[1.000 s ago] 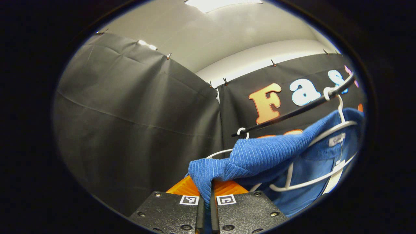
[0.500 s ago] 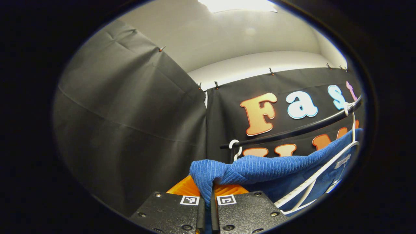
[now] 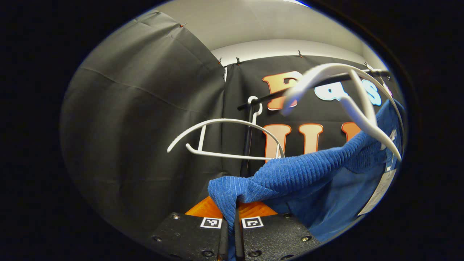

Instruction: Grasp the clothes on the hanger with both hands and then place them into the laundry hamper below.

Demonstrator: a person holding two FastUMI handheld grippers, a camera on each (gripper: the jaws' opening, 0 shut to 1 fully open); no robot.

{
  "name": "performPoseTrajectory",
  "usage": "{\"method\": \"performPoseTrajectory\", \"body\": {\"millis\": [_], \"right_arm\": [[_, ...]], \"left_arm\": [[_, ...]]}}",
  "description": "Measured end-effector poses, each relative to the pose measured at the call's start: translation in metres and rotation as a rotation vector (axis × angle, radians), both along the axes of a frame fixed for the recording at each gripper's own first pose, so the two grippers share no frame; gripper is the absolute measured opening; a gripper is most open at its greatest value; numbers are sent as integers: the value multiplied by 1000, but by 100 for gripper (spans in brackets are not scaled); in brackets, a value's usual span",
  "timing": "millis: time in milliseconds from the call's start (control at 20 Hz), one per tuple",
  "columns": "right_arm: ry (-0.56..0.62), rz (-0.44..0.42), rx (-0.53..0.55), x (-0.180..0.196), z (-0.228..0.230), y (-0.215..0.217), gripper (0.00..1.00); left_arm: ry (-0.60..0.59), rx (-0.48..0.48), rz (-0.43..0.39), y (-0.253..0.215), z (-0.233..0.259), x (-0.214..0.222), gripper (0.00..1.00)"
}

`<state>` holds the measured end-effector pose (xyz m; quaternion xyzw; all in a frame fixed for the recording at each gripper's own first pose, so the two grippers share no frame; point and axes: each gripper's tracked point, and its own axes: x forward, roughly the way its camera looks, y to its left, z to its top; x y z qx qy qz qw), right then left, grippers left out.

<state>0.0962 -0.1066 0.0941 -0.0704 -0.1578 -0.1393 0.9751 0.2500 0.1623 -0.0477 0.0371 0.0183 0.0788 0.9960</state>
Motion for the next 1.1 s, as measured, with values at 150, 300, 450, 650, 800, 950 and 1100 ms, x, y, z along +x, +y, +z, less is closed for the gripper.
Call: {"method": "performPoseTrajectory", "body": {"millis": [150,300,450,650,800,950,1100], "right_arm": [[-7,-34,-2,-3,3,-10,9],[-10,-52,17,-1,2,-22,9],[-14,-72,-2,5,4,-28,9],[-13,-166,-40,9,7,-42,8],[0,-235,-78,18,3,-50,8],[29,-283,-85,32,-10,-73,9],[47,-288,-32,28,-31,-89,9]], "left_arm": [[12,22,-16,-10,-5,-12,7],[18,39,-29,-9,-8,-20,7],[16,32,-23,-9,-4,-29,7],[11,31,-30,-14,4,-45,7],[17,33,-34,-17,4,-50,7],[38,23,-40,-23,-6,-53,7],[67,29,-61,-31,-21,-61,7]]}}
